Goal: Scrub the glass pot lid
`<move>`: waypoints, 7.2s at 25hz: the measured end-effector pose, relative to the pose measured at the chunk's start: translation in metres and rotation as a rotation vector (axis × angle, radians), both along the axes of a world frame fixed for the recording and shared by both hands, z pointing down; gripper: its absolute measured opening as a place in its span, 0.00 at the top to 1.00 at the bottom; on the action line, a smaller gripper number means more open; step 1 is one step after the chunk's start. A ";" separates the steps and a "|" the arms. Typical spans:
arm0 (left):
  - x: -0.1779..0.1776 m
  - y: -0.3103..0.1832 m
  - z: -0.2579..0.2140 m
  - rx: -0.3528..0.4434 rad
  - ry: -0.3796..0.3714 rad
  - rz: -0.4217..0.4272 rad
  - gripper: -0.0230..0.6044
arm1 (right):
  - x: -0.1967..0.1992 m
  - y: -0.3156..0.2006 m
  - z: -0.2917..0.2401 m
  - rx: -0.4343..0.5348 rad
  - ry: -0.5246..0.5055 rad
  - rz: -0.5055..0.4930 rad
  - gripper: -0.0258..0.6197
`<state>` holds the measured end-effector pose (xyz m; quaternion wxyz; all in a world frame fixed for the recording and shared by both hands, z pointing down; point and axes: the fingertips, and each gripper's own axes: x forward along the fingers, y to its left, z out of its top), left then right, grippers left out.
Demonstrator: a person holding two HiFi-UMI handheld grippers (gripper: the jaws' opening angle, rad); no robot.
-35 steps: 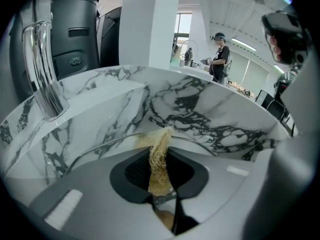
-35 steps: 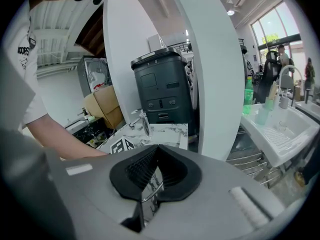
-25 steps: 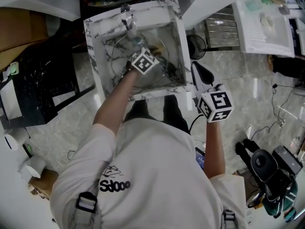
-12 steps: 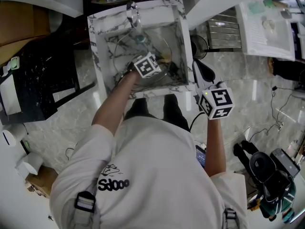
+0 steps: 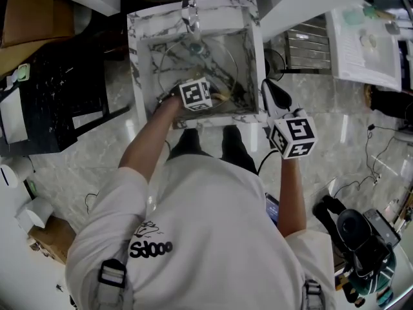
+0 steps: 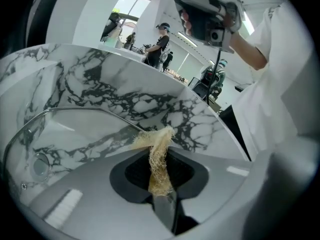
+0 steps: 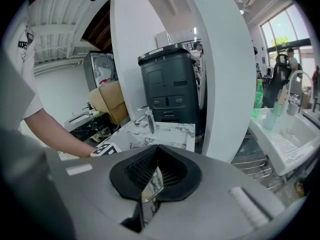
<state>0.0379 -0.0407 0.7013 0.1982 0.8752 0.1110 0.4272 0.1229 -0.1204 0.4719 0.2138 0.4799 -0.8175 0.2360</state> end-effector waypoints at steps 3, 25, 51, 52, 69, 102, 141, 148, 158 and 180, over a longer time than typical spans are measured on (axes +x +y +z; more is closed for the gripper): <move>-0.009 0.011 -0.002 0.007 -0.028 0.069 0.87 | -0.006 0.000 0.002 -0.005 -0.003 -0.029 0.96; -0.105 0.032 0.006 -0.051 -0.427 0.170 0.88 | -0.040 -0.031 0.014 -0.002 -0.045 -0.236 0.96; -0.169 -0.029 0.020 -0.071 -0.781 -0.095 0.88 | -0.052 -0.050 0.024 -0.020 -0.064 -0.268 0.96; -0.170 -0.035 0.021 -0.050 -0.791 -0.127 0.88 | -0.051 -0.050 0.025 -0.022 -0.065 -0.267 0.96; -0.161 -0.135 0.052 0.449 -0.775 -0.517 0.88 | -0.052 -0.042 0.034 -0.052 -0.071 -0.249 0.96; -0.042 -0.164 0.035 0.622 -0.526 -0.377 0.88 | -0.030 -0.041 0.040 -0.071 -0.064 -0.172 0.96; -0.118 -0.055 0.042 0.441 -0.611 -0.264 0.87 | -0.074 -0.016 0.041 -0.058 -0.084 -0.258 0.96; -0.137 -0.097 0.043 0.443 -0.612 -0.447 0.87 | -0.065 -0.019 0.046 -0.071 -0.069 -0.253 0.96; -0.125 -0.143 0.044 0.399 -0.515 -0.629 0.87 | -0.044 -0.034 0.048 -0.083 -0.033 -0.235 0.96; -0.025 -0.069 0.035 0.214 -0.322 -0.385 0.87 | -0.039 -0.036 0.040 -0.073 0.021 -0.300 0.96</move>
